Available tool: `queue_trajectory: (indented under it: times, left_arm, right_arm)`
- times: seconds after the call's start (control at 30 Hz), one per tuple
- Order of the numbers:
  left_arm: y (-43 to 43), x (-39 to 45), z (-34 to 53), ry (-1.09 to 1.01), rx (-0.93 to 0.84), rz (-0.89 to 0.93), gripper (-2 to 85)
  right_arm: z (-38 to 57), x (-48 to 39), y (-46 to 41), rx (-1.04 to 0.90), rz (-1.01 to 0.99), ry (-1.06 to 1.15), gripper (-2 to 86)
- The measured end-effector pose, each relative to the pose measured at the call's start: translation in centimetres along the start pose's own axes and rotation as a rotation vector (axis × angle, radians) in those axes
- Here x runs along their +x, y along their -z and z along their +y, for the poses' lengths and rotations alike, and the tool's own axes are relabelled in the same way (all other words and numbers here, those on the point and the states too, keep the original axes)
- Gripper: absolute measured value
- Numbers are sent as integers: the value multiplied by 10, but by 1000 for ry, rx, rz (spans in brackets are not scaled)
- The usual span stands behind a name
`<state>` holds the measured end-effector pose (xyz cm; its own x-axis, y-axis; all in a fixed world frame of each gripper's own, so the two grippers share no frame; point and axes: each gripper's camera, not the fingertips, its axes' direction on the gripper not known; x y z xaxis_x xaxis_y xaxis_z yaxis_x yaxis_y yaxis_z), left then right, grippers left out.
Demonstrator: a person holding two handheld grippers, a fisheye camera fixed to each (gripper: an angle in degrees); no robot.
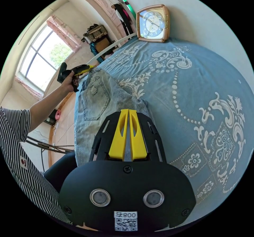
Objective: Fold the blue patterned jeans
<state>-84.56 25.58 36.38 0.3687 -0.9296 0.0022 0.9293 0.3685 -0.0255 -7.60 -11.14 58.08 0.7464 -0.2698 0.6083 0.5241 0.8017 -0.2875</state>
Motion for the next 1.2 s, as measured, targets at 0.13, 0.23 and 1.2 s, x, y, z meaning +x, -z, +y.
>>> queue_trajectory:
  times: [0.13,0.23,1.2]
  left_arm:
    - [-19,-10,6,3,-85,-112,6]
    - [-14,-2,10,-15,-25,-127,8]
    - [-64,275,253,-599,-573,204,2]
  right_arm:
    - [-20,-14,-26,-53,141,30,1]
    - [-25,-29,-42,-109,241,83,0]
    - [148,-42,153,-102,260,-225,2]
